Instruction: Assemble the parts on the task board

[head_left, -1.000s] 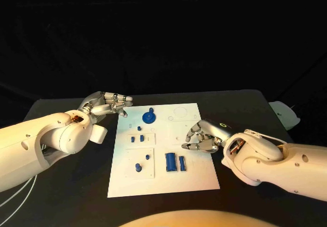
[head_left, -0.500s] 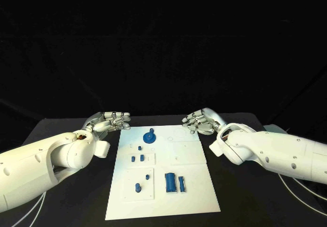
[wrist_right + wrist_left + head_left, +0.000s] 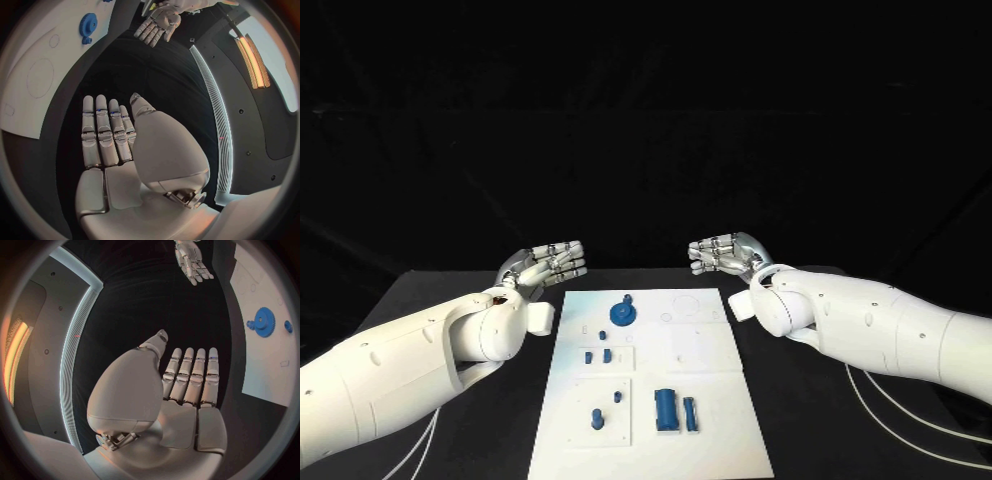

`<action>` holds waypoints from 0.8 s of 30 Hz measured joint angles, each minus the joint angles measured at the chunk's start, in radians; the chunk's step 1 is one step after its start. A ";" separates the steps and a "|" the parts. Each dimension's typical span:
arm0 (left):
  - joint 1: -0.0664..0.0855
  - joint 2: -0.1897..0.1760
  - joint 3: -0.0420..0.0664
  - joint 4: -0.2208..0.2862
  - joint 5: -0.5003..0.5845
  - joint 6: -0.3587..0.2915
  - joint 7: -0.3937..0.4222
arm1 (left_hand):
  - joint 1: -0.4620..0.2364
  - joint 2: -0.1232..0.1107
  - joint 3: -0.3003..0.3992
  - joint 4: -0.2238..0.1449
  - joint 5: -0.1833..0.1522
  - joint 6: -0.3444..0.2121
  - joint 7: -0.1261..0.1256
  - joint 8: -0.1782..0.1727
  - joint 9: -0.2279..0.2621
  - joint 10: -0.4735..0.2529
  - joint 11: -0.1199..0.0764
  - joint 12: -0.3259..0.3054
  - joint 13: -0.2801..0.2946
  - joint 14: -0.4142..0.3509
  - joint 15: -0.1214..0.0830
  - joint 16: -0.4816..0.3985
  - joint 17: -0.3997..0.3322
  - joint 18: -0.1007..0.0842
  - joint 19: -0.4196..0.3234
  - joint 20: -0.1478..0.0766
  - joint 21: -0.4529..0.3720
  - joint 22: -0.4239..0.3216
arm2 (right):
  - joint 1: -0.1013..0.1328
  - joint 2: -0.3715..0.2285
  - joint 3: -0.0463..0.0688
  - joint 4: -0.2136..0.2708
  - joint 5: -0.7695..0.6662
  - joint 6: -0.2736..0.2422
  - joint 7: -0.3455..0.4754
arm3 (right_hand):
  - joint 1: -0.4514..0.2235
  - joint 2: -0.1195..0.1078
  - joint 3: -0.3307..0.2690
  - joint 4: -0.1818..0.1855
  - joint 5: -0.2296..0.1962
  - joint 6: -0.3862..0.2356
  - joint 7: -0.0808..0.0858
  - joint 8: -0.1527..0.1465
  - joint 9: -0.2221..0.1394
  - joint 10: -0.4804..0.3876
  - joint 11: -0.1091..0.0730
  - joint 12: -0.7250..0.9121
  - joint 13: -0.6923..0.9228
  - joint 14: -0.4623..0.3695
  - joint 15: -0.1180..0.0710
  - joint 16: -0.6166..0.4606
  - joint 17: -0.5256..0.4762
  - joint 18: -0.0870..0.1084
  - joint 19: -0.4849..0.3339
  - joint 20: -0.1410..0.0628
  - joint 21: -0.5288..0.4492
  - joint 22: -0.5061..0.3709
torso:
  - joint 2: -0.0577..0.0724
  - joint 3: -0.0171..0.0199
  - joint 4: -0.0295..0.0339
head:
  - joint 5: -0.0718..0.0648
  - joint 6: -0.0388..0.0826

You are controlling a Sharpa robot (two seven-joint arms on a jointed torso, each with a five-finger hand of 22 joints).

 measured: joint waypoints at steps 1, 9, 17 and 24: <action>0.000 0.003 0.000 -0.003 0.004 -0.004 0.006 | 0.000 0.000 0.000 0.000 0.000 0.000 0.000 0.000 0.000 0.000 0.000 0.000 0.000 0.000 0.000 -0.001 0.000 0.000 0.000 0.000 -0.003 -0.001 | -0.001 0.003 0.000 -0.004 0.010 0.008 0.005 | -0.004 0.004 0.000 -0.006 0.000 0.002 0.002 0.000 -0.005 0.003 0.003 -0.002 -0.008 0.003 0.001 -0.004 -0.006 0.000 0.000 0.000 0.000 -0.011 | 0.000 0.0004 0.0005 | 0.002 0.001; -0.005 -0.002 0.001 0.007 0.008 -0.019 0.012 | -0.272 0.061 -0.050 -0.033 -0.037 -0.169 -0.031 -0.037 -0.036 -0.165 -0.030 -0.056 -0.035 -0.164 -0.034 -0.043 -0.035 -0.030 -0.135 -0.057 -0.039 -0.040 | -0.008 -0.001 0.007 0.015 0.023 0.009 0.010 | -0.305 0.017 -0.037 -0.055 -0.040 -0.183 -0.030 -0.037 -0.048 -0.210 -0.021 -0.042 -0.075 -0.203 -0.026 -0.047 -0.053 -0.017 -0.176 -0.038 -0.036 -0.162 | -0.002 0.0028 -0.0005 | 0.010 0.004; -0.037 -0.041 0.013 0.123 -0.006 -0.101 0.025 | -0.602 0.097 -0.105 -0.091 -0.055 -0.375 -0.073 -0.056 -0.057 -0.367 -0.076 -0.092 -0.056 -0.355 -0.078 -0.059 -0.056 -0.045 -0.300 -0.124 -0.102 -0.061 | -0.043 -0.041 0.045 0.169 0.047 -0.067 0.022 | -0.636 0.024 -0.089 -0.109 -0.082 -0.414 -0.075 -0.052 -0.111 -0.466 -0.075 -0.058 -0.097 -0.464 -0.088 -0.066 -0.113 -0.048 -0.392 -0.090 -0.052 -0.299 | -0.026 0.0115 -0.0239 | 0.064 0.021; -0.075 -0.090 0.026 0.264 -0.042 -0.260 0.064 | -0.814 0.107 -0.141 -0.130 -0.056 -0.508 -0.132 -0.060 -0.061 -0.496 -0.129 -0.101 -0.060 -0.477 -0.135 -0.063 -0.060 -0.101 -0.405 -0.168 -0.131 -0.065 | -0.086 -0.090 0.090 0.370 0.097 -0.217 0.060 | -0.851 0.026 -0.101 -0.156 -0.139 -0.563 -0.126 -0.058 -0.141 -0.631 -0.121 -0.063 -0.102 -0.633 -0.105 -0.068 -0.152 -0.071 -0.532 -0.124 -0.055 -0.387 | -0.044 0.0181 -0.0415 | 0.095 0.030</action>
